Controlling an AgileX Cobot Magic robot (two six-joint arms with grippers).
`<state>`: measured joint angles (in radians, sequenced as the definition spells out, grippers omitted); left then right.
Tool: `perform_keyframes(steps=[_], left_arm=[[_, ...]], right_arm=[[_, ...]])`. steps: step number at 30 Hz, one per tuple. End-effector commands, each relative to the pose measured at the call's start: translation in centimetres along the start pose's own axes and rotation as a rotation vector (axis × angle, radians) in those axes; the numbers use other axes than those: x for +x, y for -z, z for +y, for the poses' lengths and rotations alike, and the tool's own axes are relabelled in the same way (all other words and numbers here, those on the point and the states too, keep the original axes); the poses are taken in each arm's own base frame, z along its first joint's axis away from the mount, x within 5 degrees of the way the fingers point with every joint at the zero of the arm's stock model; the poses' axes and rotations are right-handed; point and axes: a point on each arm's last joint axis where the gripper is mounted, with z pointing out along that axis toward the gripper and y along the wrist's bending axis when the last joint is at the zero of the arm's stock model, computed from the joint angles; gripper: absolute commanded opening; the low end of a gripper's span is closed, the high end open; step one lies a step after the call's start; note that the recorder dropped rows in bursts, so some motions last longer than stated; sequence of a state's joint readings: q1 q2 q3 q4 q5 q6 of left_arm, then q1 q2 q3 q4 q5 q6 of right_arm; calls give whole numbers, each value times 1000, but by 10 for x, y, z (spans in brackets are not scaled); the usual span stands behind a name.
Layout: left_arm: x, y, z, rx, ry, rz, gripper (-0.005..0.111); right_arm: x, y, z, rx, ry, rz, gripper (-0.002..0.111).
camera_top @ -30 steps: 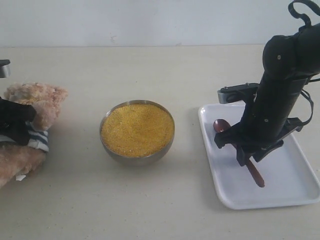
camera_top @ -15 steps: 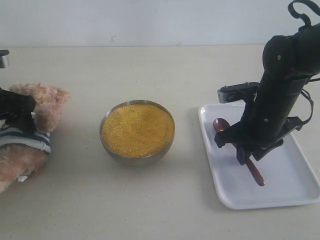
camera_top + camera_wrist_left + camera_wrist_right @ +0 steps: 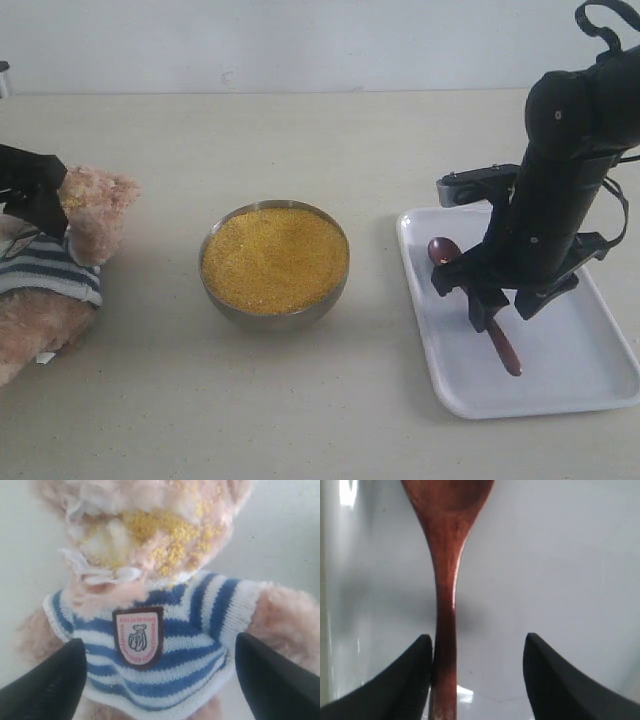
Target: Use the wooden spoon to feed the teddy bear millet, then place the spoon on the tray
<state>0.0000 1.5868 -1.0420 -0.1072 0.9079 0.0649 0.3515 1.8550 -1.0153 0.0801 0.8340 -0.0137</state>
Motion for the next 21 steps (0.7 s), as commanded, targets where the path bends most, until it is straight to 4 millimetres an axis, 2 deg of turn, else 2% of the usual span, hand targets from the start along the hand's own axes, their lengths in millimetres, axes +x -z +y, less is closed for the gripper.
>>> perform_keyframes(steps=[1,6,13,18,21], left_arm=[[-1,15,-1,1,-10,-52,77],[-1,16,0,-15,-21,-53,77],[-1,16,0,-15,-21,-55,77],[-4,22,0,-14,-23,-74,77],[-6,32,-1,-13,-26,-88,77]], right_arm=[[-6,12,3,-41,11,-24,51],[-11,25,8,-86,21,-77,51],[-10,33,8,-77,33,-96,51],[-9,60,8,-71,41,-219,51],[-6,79,9,-65,49,-297,43]])
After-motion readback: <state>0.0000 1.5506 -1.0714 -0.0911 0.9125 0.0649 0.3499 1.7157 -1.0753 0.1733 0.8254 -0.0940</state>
